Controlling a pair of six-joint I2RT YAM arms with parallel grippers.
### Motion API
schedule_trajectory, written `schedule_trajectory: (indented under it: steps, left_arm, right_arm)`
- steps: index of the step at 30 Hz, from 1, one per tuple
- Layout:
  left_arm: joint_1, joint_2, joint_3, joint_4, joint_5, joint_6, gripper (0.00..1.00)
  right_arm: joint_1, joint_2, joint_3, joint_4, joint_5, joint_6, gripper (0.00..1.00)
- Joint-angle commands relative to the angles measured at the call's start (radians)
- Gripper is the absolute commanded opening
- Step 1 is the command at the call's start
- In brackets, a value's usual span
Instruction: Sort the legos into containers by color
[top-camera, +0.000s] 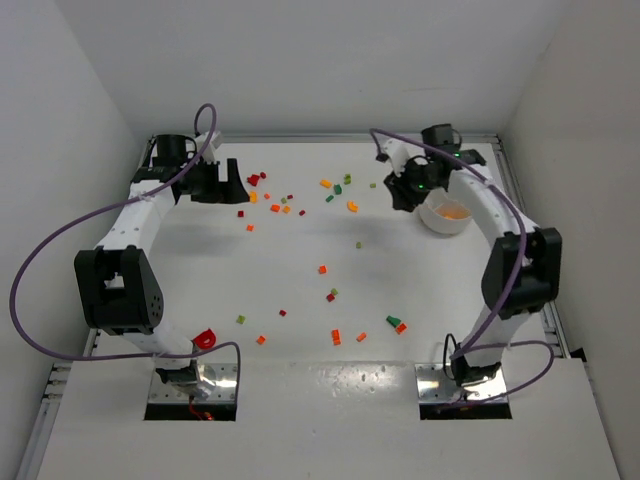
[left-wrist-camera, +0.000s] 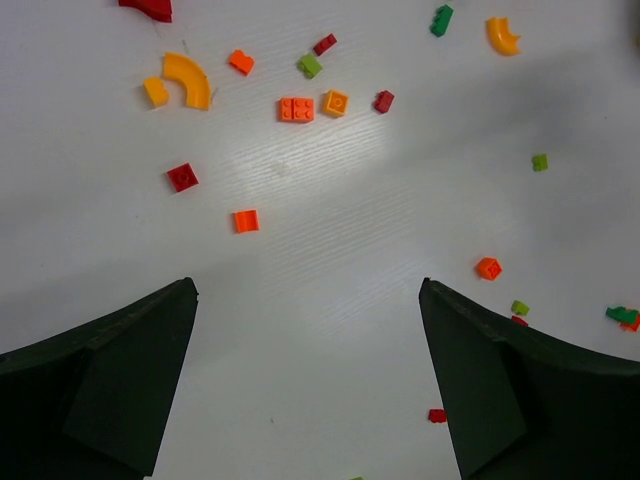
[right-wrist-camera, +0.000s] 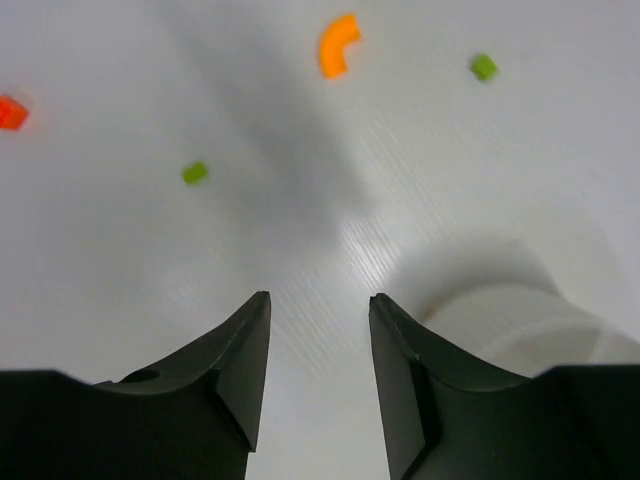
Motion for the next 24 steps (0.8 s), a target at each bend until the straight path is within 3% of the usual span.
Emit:
schedule_trajectory:
  steps: [1, 7, 24]
  left_arm:
    - [-0.007, -0.012, -0.002, 0.029, 0.025, -0.009, 1.0]
    - [0.025, -0.012, -0.002, 0.029, 0.048, -0.009, 1.0]
    - [0.074, 0.017, -0.011, 0.029, 0.092, -0.009, 1.0]
  right_arm:
    - [0.069, 0.128, 0.064, 0.109, 0.013, 0.172, 0.45]
    - [0.108, 0.365, 0.253, 0.132, 0.05, 0.313, 0.54]
    - [0.215, 0.564, 0.383, 0.197, 0.132, 0.344, 0.57]
